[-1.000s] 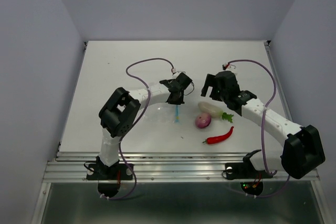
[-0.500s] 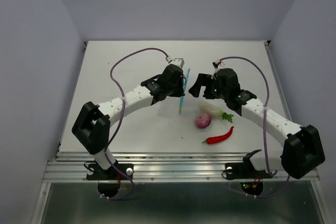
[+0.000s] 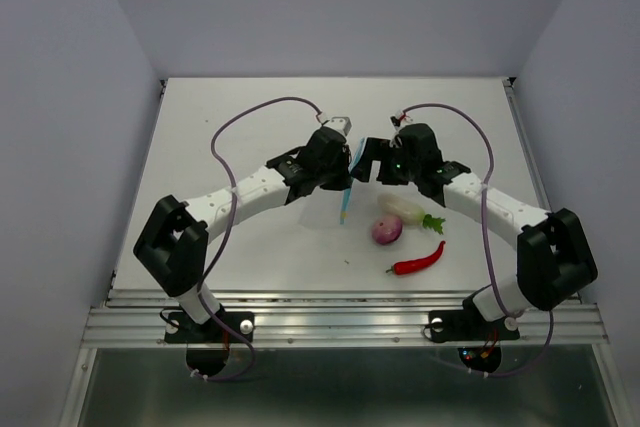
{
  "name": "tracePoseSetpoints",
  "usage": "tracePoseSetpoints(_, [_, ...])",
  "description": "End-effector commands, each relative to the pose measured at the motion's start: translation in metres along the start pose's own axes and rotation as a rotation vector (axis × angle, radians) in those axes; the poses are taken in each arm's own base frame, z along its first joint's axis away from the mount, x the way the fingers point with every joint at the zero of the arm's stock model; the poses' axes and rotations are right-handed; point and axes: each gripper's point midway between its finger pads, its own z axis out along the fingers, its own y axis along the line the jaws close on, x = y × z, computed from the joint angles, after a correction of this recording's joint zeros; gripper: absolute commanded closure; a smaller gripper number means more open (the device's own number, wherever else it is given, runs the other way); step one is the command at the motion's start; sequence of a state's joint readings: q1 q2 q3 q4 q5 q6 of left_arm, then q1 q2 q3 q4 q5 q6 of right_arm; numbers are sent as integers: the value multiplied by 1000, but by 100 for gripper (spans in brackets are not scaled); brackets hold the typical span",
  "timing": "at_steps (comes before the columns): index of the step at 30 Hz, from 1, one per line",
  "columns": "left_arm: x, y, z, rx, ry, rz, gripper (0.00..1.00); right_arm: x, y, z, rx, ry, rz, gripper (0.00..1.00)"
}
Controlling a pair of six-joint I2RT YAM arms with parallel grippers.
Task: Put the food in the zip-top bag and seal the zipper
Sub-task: Open the zip-top bag
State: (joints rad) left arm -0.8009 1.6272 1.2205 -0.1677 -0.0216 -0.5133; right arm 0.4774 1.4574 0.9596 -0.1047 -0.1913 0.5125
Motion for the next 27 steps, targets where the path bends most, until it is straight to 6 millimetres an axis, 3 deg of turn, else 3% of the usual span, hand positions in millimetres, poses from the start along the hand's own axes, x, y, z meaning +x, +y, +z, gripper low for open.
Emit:
tracePoseSetpoints(1, [-17,-13,-15,60,-64,0,100,-24,13,-1,-20,-56,-22,4])
tracePoseSetpoints(9, [-14,-28,-18,126,-51,2,100,-21,20,20,-35,-29,0,16])
tracePoseSetpoints(10, [-15,-31,-18,131,-53,3,100,-24,21,22,-35,-32,2,20])
tracePoseSetpoints(13, [-21,-30,-20,115,-75,1,100,-16,25,30,-41,-6,-2,55])
tracePoseSetpoints(14, [-25,-22,-21,67,-95,-6,100,-16,23,30,-29,-7,-6,69])
tracePoseSetpoints(16, [-30,-13,-23,13,-114,-17,100,-14,13,27,22,-4,-13,82])
tracePoseSetpoints(19, [-37,10,-28,-120,-147,-43,100,-16,-9,19,143,-32,-30,92])
tracePoseSetpoints(23, [-43,44,-35,-283,-171,-80,100,-17,-23,8,219,-44,-69,96])
tracePoseSetpoints(27, [-48,96,-51,-534,-199,-89,100,-18,-32,-4,272,-38,-118,96])
